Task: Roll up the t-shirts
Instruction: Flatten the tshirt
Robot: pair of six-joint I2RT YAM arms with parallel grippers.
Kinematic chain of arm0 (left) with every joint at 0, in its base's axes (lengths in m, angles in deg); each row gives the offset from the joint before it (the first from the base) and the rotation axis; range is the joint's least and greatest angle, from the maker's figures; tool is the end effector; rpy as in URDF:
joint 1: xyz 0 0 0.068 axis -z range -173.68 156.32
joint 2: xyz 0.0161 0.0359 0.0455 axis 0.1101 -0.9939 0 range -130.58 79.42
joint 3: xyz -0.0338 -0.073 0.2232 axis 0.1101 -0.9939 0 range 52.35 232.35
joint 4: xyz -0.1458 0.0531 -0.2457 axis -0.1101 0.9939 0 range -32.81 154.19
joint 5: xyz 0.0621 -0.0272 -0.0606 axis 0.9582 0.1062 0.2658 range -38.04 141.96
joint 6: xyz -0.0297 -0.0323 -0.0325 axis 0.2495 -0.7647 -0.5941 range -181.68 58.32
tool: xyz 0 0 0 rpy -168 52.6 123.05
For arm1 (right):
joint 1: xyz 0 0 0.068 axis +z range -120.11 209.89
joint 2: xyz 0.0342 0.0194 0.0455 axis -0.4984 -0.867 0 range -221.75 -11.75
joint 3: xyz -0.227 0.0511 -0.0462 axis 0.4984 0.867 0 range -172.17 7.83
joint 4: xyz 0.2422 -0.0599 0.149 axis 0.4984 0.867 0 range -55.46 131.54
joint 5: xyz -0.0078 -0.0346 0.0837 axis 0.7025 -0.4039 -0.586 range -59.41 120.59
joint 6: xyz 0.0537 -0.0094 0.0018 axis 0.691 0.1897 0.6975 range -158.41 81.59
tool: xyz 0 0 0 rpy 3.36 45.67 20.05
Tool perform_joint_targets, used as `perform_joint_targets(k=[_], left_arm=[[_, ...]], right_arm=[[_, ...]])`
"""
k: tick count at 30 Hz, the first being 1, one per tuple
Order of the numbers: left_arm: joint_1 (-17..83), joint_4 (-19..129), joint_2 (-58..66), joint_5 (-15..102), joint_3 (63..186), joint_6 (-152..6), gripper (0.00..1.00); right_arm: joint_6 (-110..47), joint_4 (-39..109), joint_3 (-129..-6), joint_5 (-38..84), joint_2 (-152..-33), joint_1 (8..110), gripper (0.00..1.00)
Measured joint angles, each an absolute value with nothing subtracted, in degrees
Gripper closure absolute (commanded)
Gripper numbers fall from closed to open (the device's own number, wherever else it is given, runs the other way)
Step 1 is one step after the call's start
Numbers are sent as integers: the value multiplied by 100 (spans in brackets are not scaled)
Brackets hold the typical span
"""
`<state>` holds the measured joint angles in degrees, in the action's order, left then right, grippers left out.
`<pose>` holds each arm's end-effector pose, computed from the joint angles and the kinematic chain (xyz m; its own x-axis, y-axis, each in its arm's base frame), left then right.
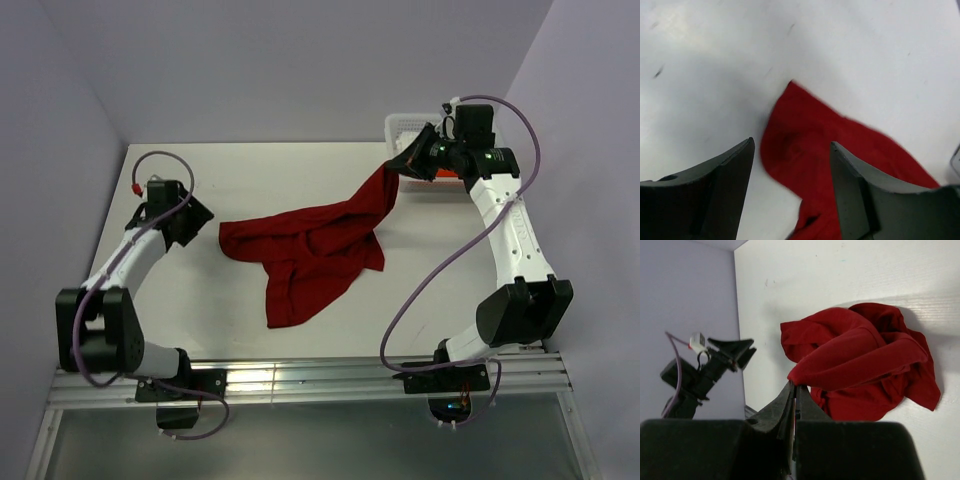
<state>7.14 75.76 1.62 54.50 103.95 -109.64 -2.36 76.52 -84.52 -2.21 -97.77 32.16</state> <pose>0.3245 -0.0030 0.1895 -0.4588 -0.7356 -0.4985 -0.5347 0.6766 -0.5063 0.3559 0.0338 0.3691 -0.7492 0.4654 -0.4713 -0.0399 0.6786 0.7335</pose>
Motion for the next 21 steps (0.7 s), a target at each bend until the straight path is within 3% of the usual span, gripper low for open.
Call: perform_joint_targets(k=[4,9,14,21], left_arm=[[662,7185,-978,5055,11090,-10992,32],[662,7080,-1907,4725,11549,-10995,39],[662,7132,-2216,4681,11636,-10938,44],[695,7364,-2478,4760,11903,-10890,45]], right_arm=[[-253,7599,-8437,-219,-9777,3216,100],[-256,7580,-8435,-201,-9777,3216,100],[-229,7464,-8312,-203,-9748,3216,100],[-208,7396,-8094,-203,-9716,3216,100]])
